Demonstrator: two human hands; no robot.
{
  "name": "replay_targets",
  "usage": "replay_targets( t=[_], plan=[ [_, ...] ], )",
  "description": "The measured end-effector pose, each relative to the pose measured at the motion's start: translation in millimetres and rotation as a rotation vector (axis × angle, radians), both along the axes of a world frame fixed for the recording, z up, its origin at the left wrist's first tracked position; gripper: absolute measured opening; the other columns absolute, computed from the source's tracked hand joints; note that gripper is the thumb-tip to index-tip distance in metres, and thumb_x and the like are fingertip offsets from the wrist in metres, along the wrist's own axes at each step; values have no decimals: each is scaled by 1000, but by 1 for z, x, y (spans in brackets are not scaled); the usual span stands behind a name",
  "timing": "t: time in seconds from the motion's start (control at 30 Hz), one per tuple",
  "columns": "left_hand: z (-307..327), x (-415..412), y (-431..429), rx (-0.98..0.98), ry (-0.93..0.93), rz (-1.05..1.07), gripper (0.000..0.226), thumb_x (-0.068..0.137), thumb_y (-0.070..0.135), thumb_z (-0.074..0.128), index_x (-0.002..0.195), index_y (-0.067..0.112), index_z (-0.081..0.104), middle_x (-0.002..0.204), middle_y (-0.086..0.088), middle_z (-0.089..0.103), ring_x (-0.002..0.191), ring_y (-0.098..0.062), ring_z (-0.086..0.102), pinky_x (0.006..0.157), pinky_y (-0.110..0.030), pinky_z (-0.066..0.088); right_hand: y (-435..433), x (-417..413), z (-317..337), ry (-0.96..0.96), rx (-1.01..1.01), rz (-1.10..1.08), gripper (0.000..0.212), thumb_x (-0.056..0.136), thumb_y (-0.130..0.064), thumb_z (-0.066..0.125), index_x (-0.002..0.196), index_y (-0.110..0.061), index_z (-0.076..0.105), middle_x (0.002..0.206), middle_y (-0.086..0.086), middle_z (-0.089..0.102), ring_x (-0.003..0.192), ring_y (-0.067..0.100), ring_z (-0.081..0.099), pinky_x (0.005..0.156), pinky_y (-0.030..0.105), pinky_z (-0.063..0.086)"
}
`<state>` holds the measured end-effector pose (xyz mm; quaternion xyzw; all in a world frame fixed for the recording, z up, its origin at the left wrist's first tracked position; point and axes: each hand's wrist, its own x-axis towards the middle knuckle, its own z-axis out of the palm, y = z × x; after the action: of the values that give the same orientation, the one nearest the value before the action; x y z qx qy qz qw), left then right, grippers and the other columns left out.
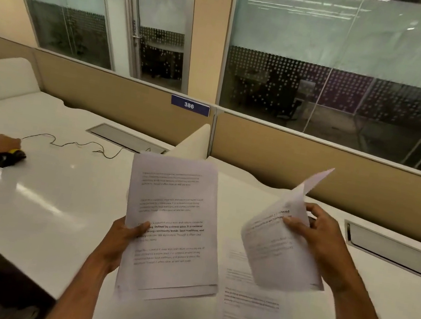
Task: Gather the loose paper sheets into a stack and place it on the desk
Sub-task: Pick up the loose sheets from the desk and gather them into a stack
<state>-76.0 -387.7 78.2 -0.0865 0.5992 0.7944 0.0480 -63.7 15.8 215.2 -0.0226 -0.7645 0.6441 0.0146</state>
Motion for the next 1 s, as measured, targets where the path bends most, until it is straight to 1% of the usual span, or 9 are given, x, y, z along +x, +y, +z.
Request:
replay_targets(
  t=[0.07,0.23,0.4,0.5,0.57,0.7,0.8,0.9,1.0],
  plan=[
    [1,-3,9,15,1,-11,41,89,13,71,128,4,65,118,-23,76,105,-43,74,79,-48,65,-7,9,28,54,-110,145,33,71,-33,84,102,-33,73,100,5,80,86,26,78,63,31,62],
    [9,-5,36,-15,53,-28,36,86,22,73,118,7,72,114,-22,77,103,-42,74,74,-43,63,-26,8,33,86,-257,314,45,73,-29,86,113,-17,70,111,13,76,95,33,76,72,36,62],
    [14,-6,48,-6,84,-54,28,100,18,58,122,5,71,118,-23,75,108,-42,73,85,-51,62,-56,-3,-24,-19,-189,144,28,81,-14,79,107,-8,71,107,11,78,96,32,75,75,35,62],
    [20,-2,53,5,61,-27,21,98,17,62,111,12,78,112,-20,78,100,-35,77,75,-41,65,-71,-7,-60,-66,-62,38,20,87,-24,74,104,-16,69,103,4,78,90,26,75,80,43,63],
    [23,0,53,-29,64,-47,21,96,19,67,113,11,77,113,-22,78,104,-40,75,80,-46,65,-79,-7,-77,-109,-36,31,26,90,-33,70,110,-18,63,109,4,74,91,23,74,82,46,63],
    [24,4,52,-9,32,-67,35,96,39,64,117,14,76,117,-23,76,108,-43,73,81,-50,64,-90,-6,-98,-124,-80,-2,37,90,-35,70,121,-25,52,120,-1,68,97,19,72,82,40,63],
    [16,6,48,157,-1,-90,58,102,62,35,131,24,69,127,-16,74,116,-36,71,86,-52,62,-96,-5,-104,-86,-123,-28,44,90,-27,71,125,-30,45,119,-3,67,100,17,71,78,31,62],
    [8,8,50,71,45,-88,34,96,32,66,126,19,71,127,-18,73,112,-37,73,80,-47,64,-100,-5,-109,-68,-102,-16,46,91,-28,69,127,-33,42,117,-4,67,99,18,71,80,33,62],
    [-3,6,49,22,24,-36,36,78,6,78,114,11,74,116,-22,77,103,-42,75,72,-42,65,-88,-9,-119,-91,-143,-29,43,91,-37,67,129,-33,47,113,-2,70,99,18,71,81,33,61]
  ],
)
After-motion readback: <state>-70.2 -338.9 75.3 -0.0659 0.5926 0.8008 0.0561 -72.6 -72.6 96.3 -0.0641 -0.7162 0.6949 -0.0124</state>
